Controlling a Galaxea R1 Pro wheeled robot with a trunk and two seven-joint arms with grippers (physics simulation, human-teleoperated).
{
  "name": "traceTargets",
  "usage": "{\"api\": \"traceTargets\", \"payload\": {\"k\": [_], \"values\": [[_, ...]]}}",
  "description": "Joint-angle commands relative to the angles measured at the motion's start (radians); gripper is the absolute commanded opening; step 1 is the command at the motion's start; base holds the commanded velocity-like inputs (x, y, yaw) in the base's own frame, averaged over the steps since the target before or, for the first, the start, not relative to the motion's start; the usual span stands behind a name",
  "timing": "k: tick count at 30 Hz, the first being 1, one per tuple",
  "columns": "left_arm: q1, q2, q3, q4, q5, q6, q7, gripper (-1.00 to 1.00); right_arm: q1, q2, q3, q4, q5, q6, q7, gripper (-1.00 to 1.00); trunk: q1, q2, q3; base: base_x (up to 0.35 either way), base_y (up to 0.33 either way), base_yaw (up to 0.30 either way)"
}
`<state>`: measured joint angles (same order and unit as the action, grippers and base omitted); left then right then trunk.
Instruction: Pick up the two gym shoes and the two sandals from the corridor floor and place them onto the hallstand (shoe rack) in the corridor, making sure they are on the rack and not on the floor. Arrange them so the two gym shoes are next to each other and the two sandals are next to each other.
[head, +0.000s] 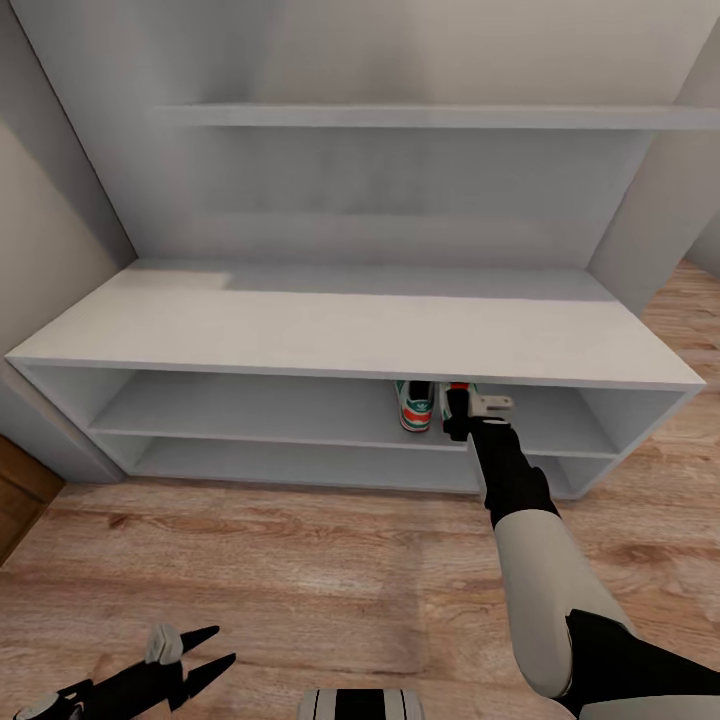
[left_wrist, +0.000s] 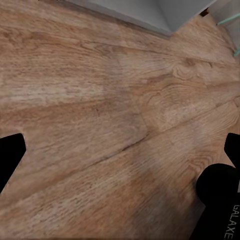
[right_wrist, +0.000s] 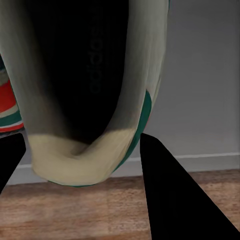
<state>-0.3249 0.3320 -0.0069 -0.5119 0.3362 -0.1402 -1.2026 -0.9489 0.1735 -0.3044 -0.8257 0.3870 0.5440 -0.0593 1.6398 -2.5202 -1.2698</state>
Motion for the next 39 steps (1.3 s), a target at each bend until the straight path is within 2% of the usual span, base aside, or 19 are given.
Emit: {"api": "traceTargets", "payload": {"k": [1, 3, 11, 24, 32, 39], "values": [[-0.005, 0.006, -0.003, 0.001, 0.002, -0.007, -0.002, 1.0, -0.001, 0.001, -0.002, 0.0, 0.0, 0.004, -0.002, -1.0, 0.0, 0.0, -0.001, 0.0, 0.0, 0.0], [-0.007, 0.014, -0.005, 0.002, 0.001, -0.005, -0.001, 1.0, -0.001, 0.001, -0.002, 0.002, 0.0, 0.004, -0.002, -1.0, 0.0, 0.0, -0.001, 0.0, 0.0, 0.0], [-0.008, 0.012, -0.01, 0.003, 0.001, -0.004, 0.007, 1.0, -0.001, 0.001, 0.0, 0.003, 0.001, 0.008, -0.003, -1.0, 0.0, 0.0, -0.001, 0.0, 0.0, 0.0], [-0.008, 0.01, -0.01, 0.0, 0.001, -0.004, 0.007, 1.0, -0.002, 0.001, -0.002, 0.076, 0.001, -0.001, -0.007, -1.0, 0.0, 0.0, -0.001, 0.0, 0.0, 0.0], [-0.008, 0.009, -0.01, 0.0, 0.002, -0.004, 0.008, 1.0, -0.002, 0.001, -0.002, 0.133, 0.001, -0.1, -0.007, -1.0, 0.0, 0.0, -0.001, 0.0, 0.0, 0.0], [-0.008, 0.01, -0.011, 0.001, 0.001, -0.004, 0.006, 1.0, -0.002, 0.001, -0.002, 0.141, 0.001, -0.12, -0.007, -1.0, 0.0, 0.0, -0.001, 0.0, 0.0, 0.0]]}}
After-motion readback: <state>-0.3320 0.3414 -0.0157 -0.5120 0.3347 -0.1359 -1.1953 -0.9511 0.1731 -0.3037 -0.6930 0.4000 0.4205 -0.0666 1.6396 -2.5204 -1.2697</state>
